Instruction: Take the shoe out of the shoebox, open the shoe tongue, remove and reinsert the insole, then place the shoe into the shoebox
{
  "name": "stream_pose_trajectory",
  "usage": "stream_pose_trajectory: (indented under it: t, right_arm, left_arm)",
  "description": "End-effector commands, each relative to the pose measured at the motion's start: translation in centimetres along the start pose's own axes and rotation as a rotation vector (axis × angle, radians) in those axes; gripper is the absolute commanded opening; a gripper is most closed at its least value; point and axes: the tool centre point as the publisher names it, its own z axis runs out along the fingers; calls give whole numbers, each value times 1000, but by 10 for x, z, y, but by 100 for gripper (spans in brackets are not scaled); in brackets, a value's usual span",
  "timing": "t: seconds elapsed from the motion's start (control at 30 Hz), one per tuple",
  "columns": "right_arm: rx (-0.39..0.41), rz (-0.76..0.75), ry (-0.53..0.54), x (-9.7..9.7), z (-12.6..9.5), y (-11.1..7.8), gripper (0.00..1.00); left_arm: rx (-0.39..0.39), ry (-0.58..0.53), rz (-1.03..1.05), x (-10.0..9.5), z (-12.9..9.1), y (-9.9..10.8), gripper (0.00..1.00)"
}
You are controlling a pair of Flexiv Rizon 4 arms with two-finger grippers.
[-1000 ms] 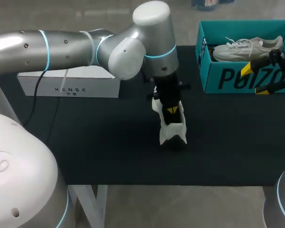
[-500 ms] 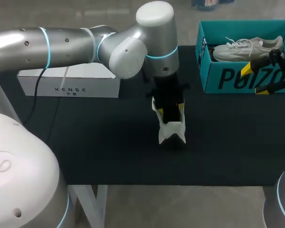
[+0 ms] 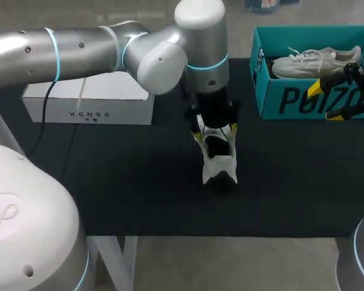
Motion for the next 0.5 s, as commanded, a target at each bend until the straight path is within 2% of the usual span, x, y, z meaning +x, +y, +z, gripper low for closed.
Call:
stream_pose_trajectory:
  t: [0.03, 0.17, 0.2, 0.23, 0.27, 0.5]
  right_arm:
    - [0, 2, -3, 0, 0, 0, 100]
    - [0, 2, -3, 0, 0, 0, 100]
    - [0, 2, -3, 0, 0, 0, 100]
    - [0, 2, -3, 0, 0, 0, 100]
    - [0, 2, -3, 0, 0, 0, 100]
    - [0, 2, -3, 0, 0, 0, 100]
  left_arm:
    - [-15, -4, -13, -6, 0, 7, 100]
    - [-22, -42, -26, -8, -14, 14, 100]
    - [-29, -50, -25, -9, -16, 15, 78]
    - [-33, -58, -37, -10, -18, 17, 35]
    - [-30, -60, -39, -11, -19, 18, 0]
    - [-16, -62, -42, -7, -12, 10, 0]
